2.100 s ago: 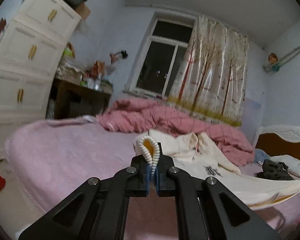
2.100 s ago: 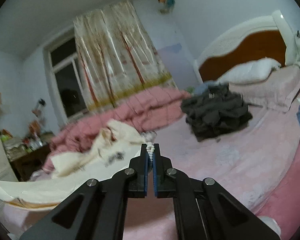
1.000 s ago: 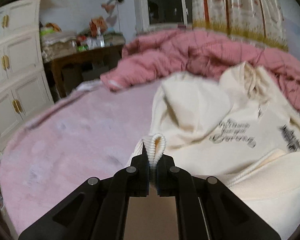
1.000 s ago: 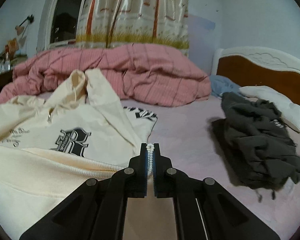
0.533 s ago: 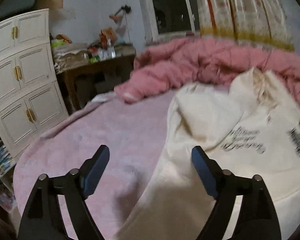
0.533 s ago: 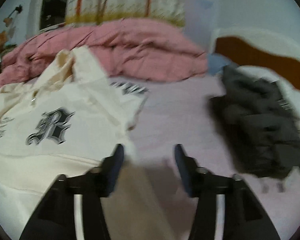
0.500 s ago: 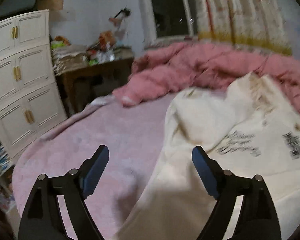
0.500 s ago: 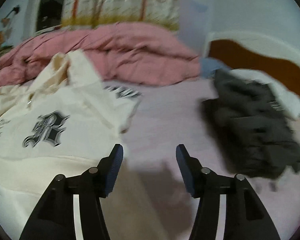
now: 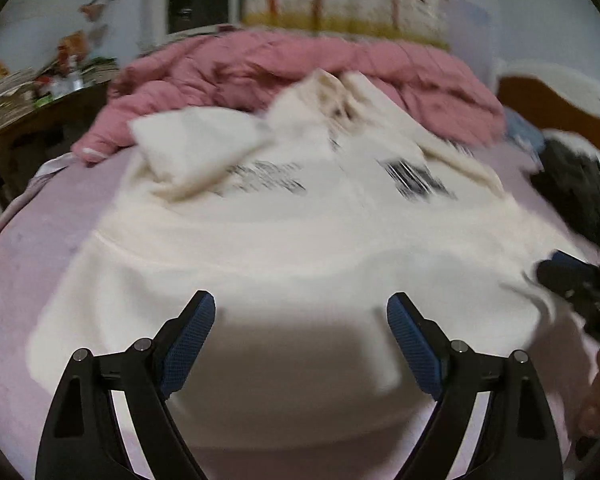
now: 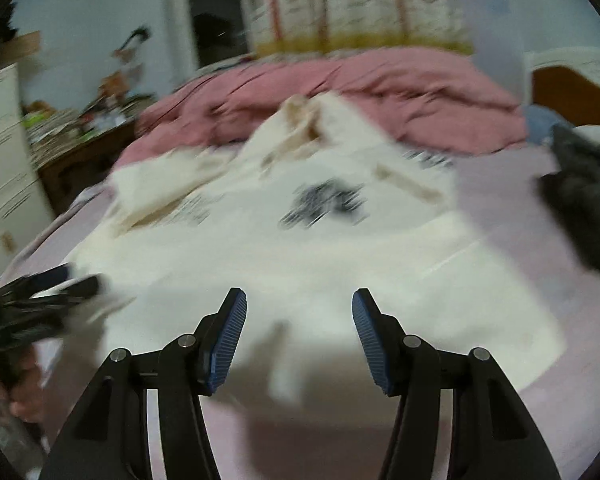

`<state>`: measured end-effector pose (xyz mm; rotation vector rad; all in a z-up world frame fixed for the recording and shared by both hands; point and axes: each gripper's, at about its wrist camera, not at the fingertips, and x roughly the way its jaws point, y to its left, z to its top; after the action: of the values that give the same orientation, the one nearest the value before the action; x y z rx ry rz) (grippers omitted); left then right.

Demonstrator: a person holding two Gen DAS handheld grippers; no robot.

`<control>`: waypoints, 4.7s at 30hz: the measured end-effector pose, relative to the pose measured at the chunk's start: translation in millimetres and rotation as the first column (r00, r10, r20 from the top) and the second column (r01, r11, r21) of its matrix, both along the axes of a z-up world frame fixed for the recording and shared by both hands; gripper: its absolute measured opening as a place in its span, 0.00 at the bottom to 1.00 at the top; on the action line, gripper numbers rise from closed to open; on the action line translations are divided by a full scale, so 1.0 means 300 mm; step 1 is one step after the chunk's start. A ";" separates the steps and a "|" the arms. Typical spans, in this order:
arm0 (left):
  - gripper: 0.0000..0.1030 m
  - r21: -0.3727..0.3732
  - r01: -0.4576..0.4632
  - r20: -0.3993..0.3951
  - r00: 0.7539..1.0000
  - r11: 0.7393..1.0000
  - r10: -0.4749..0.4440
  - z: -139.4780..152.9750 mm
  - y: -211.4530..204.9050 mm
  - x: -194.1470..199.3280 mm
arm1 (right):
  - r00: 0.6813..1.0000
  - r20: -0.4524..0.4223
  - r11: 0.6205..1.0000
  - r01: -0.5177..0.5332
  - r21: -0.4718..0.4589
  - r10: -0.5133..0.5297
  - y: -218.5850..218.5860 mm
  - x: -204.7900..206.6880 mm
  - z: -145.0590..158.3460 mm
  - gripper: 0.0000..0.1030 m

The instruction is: Fold large clothes

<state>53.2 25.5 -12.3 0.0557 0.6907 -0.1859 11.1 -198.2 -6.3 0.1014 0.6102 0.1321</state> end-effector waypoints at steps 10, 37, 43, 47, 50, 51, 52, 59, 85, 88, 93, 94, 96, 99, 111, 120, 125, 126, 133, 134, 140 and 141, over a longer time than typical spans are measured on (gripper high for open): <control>0.90 0.076 -0.017 -0.079 0.997 0.997 0.023 -0.118 -0.038 0.001 | 0.982 -0.187 0.999 -0.041 -0.035 0.034 0.068 0.087 -0.141 0.55; 0.93 0.097 -0.045 -0.039 0.998 0.994 0.049 -0.127 -0.040 -0.018 | 0.981 -0.168 0.971 0.061 -0.233 -0.102 0.079 0.019 -0.117 0.56; 0.95 0.104 -0.057 -0.028 0.998 0.993 0.060 -0.128 -0.044 -0.029 | 0.960 -0.191 0.960 0.161 -0.228 -0.207 -0.046 0.039 -0.117 0.57; 0.96 0.102 -0.062 -0.028 0.997 0.993 0.065 -0.127 -0.040 -0.028 | 0.933 -0.125 0.895 0.276 -0.349 -0.337 -0.121 0.019 -0.116 0.57; 0.96 0.106 -0.067 -0.025 0.997 0.992 0.070 -0.129 -0.036 -0.027 | 0.922 -0.178 0.922 0.297 -0.248 -0.344 -0.232 0.010 -0.108 0.58; 0.97 0.107 -0.069 -0.023 0.997 0.992 0.072 -0.129 -0.030 -0.028 | 0.918 -0.187 0.924 0.307 -0.228 -0.351 -0.258 0.002 -0.103 0.58; 0.97 0.109 -0.072 -0.020 0.997 0.991 0.075 -0.129 -0.029 -0.028 | 0.912 -0.190 0.920 0.320 -0.225 -0.363 -0.278 -0.006 -0.102 0.58; 0.97 0.114 -0.083 -0.008 0.996 0.990 0.085 -0.129 -0.027 -0.031 | 0.831 -0.161 0.830 0.476 -0.291 -0.533 -0.423 -0.031 -0.076 0.58; 0.82 0.186 -0.342 -0.104 0.925 0.921 0.365 -0.101 0.489 0.021 | 0.874 -0.193 0.880 0.389 -0.274 -0.446 -0.406 -0.047 -0.077 0.59; 0.83 0.105 -0.359 -0.160 0.914 0.927 0.373 -0.104 0.545 0.019 | 0.862 -0.204 0.875 0.409 -0.259 -0.464 -0.450 -0.042 -0.074 0.59; 0.83 0.101 -0.417 -0.124 0.895 0.903 0.428 -0.078 0.598 -0.014 | 0.845 -0.222 0.872 0.453 -0.187 -0.487 -0.523 -0.059 -0.064 0.59; 0.81 0.100 -0.422 -0.106 0.896 0.901 0.431 -0.064 0.604 -0.024 | 0.844 -0.218 0.870 0.460 -0.178 -0.491 -0.529 -0.067 -0.060 0.59; 0.81 0.037 -0.385 -0.034 0.922 0.922 0.386 -0.017 0.618 -0.051 | 0.849 -0.202 0.872 0.466 -0.146 -0.488 -0.539 -0.084 -0.042 0.59; 0.81 -0.091 -0.264 0.070 0.960 0.960 0.271 0.073 0.607 -0.140 | 0.889 -0.144 0.900 0.430 -0.067 -0.435 -0.527 -0.118 -0.002 0.59; 0.81 -0.223 0.001 0.137 0.990 0.975 0.030 0.025 0.369 -0.310 | 0.990 -0.001 0.988 0.139 0.073 -0.139 -0.337 -0.231 0.034 0.59; 0.81 -0.330 0.114 -0.074 0.987 0.937 -0.146 -0.091 0.231 -0.274 | 0.985 -0.150 0.987 0.103 0.125 -0.084 -0.304 -0.209 -0.099 0.59; 0.90 -0.383 0.075 -0.056 0.993 0.921 -0.104 -0.097 0.234 -0.298 | 0.980 -0.179 0.985 0.113 0.130 -0.089 -0.293 -0.183 -0.126 0.60; 0.90 -0.395 0.067 -0.058 0.993 0.916 -0.098 -0.102 0.240 -0.300 | 0.980 -0.175 0.982 0.122 0.142 -0.096 -0.299 -0.181 -0.129 0.60; 0.90 -0.398 -0.028 -0.041 0.999 0.917 0.012 -0.101 0.291 -0.295 | 0.968 -0.185 0.958 0.205 0.198 -0.169 -0.352 -0.148 -0.152 0.60; 0.90 -0.387 -0.068 -0.018 0.998 0.920 0.066 -0.095 0.307 -0.304 | 0.967 -0.187 0.958 0.208 0.198 -0.171 -0.356 -0.148 -0.153 0.60; 0.90 -0.402 -0.127 -0.003 0.990 0.907 0.138 -0.091 0.374 -0.295 | 0.964 -0.190 0.956 0.221 0.193 -0.185 -0.352 -0.142 -0.153 0.60; 0.90 -0.404 -0.133 -0.019 0.990 0.905 0.138 -0.099 0.379 -0.285 | 0.964 -0.190 0.957 0.222 0.189 -0.186 -0.350 -0.141 -0.152 0.60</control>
<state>-32.2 139.1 -42.1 -0.3893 0.6315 -0.1916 -31.1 -303.2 -51.9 0.3819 0.7514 -0.0151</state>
